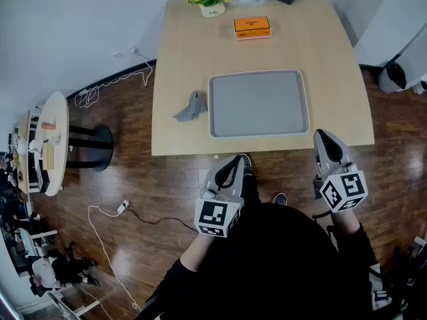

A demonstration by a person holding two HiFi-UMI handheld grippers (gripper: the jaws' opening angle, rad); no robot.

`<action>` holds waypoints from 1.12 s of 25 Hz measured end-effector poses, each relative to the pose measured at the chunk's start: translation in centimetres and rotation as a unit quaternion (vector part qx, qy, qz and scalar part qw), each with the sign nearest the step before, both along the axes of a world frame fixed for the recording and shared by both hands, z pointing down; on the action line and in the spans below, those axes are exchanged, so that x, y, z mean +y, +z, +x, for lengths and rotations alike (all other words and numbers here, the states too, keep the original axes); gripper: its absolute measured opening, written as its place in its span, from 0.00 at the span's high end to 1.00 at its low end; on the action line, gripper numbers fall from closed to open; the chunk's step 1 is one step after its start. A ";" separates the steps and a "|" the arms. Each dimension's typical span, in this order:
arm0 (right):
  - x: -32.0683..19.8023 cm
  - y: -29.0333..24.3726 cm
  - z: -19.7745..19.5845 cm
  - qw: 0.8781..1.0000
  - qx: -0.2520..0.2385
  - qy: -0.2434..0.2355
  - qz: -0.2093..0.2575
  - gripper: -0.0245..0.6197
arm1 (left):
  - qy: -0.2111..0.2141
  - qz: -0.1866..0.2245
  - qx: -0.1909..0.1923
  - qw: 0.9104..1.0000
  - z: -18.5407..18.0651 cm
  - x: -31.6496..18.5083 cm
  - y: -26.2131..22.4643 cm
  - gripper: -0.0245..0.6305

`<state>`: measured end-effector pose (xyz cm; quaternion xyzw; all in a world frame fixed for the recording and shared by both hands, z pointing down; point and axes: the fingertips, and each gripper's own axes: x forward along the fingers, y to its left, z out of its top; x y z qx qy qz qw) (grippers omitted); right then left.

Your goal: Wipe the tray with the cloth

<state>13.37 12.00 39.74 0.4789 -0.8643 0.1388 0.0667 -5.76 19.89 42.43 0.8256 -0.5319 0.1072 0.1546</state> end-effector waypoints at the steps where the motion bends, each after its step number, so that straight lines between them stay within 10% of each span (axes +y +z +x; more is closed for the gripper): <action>1: -1.6 0.8 -0.3 1.000 0.005 0.011 -0.014 0.96 | 0.008 -0.001 0.002 1.000 -0.9 -1.6 -0.1 0.99; 14: -14.8 22.8 1.2 0.937 0.150 0.100 -0.299 0.69 | 0.091 -0.027 0.019 0.995 -5.8 -13.6 0.0 0.99; 23: -13.0 23.9 1.9 0.920 0.146 0.075 -0.355 0.82 | -0.025 -0.072 -0.018 0.997 -10.8 -17.0 4.2 0.99; 28: -10.3 25.0 2.0 0.909 0.153 0.040 -0.386 0.87 | -0.156 -0.177 -0.066 0.969 -20.6 -17.3 13.5 0.82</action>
